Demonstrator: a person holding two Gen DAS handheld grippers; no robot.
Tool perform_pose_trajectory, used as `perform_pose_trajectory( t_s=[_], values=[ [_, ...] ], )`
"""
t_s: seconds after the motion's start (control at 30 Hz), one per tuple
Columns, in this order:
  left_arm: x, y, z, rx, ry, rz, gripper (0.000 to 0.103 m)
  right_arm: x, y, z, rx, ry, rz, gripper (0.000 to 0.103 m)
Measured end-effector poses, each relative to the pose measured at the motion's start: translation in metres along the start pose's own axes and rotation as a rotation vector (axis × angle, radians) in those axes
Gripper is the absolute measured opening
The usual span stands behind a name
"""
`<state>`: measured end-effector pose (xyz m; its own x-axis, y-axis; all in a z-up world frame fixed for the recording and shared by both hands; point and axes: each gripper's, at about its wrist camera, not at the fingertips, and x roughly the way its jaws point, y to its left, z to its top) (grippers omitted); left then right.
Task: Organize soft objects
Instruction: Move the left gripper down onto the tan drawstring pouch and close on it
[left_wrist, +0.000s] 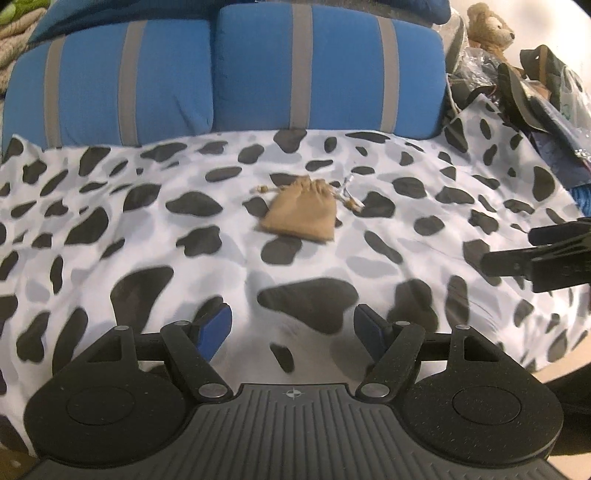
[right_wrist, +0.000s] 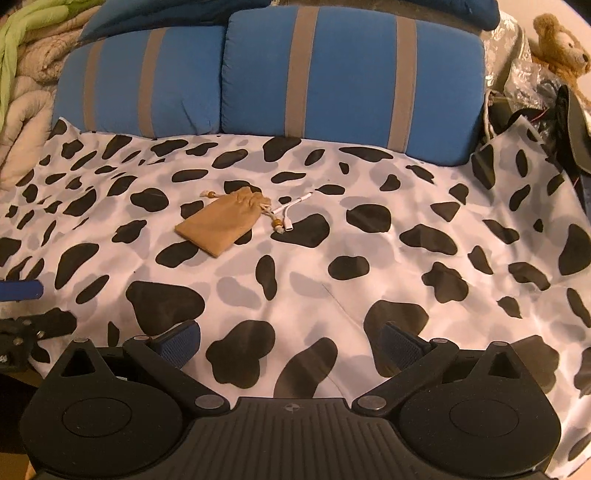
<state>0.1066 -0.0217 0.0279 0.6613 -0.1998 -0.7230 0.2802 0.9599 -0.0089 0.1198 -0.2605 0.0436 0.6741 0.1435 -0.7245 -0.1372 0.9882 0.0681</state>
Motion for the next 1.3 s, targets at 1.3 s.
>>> perform_pose_trajectory(
  t_s=[1.3],
  values=[
    [0.136,-0.058,0.060,0.346,-0.005,0.025,0.076,0.048,-0.056,0.033,0.049,0.066,-0.010,0.103]
  ],
)
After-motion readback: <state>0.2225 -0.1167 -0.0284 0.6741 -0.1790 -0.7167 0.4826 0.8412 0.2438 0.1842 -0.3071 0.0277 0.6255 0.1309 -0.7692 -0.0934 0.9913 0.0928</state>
